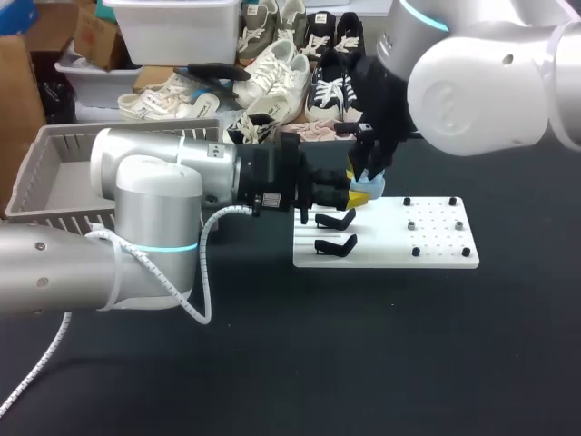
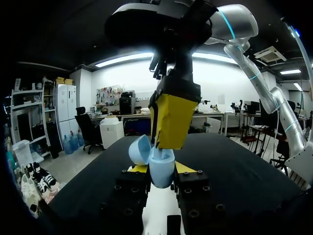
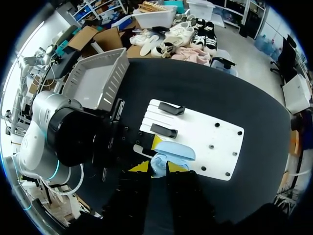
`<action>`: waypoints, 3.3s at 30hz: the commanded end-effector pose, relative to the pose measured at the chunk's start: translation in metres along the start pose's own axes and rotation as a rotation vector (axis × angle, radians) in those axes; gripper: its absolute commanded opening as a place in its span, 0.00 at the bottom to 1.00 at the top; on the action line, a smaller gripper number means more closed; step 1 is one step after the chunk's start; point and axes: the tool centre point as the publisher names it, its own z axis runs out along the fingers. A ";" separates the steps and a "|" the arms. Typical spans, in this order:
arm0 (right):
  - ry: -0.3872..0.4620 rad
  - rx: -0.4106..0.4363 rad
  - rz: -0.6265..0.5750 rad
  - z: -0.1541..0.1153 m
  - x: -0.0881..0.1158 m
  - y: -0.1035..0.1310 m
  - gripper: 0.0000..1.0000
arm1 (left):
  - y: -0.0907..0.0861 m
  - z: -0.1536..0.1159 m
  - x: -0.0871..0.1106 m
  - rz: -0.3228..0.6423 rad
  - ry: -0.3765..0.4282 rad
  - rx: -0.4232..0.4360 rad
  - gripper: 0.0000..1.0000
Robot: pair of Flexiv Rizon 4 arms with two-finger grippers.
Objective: Pick up each earbud case from the left stands, insert the matching earbuds, close the lid, and place the case in the box.
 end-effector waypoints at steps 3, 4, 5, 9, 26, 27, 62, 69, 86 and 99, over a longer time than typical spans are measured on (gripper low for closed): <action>0.004 0.005 0.003 0.002 0.000 0.000 0.00 | 0.000 -0.001 0.000 0.001 -0.002 -0.002 0.00; 0.005 0.006 0.003 0.002 0.000 0.000 0.00 | 0.000 -0.001 0.000 0.001 -0.002 -0.002 0.00; 0.006 0.007 0.002 0.003 0.000 0.000 0.00 | 0.000 -0.001 0.000 0.001 -0.002 -0.002 0.00; 0.009 0.007 0.003 0.003 0.000 0.000 0.00 | 0.000 -0.001 0.000 0.001 -0.002 -0.002 0.00; 0.007 0.015 0.009 0.001 0.003 0.000 0.24 | 0.000 -0.001 0.000 0.001 -0.002 -0.002 0.00; 0.007 0.015 0.009 0.000 0.003 0.001 0.24 | 0.000 -0.001 0.000 0.001 -0.002 -0.002 0.00; -0.062 0.022 0.109 0.013 -0.052 -0.040 0.28 | 0.000 -0.001 0.000 0.001 -0.002 -0.002 0.00; -0.052 0.016 0.110 0.014 -0.038 -0.032 0.28 | 0.000 -0.001 0.000 0.001 -0.002 -0.002 0.00; -0.077 0.042 0.131 -0.004 -0.011 -0.017 0.27 | 0.000 -0.001 0.000 0.001 -0.002 -0.002 0.00; -0.189 -0.007 0.325 -0.018 0.012 -0.030 0.28 | 0.011 -0.031 -0.010 0.024 -0.001 -0.079 0.00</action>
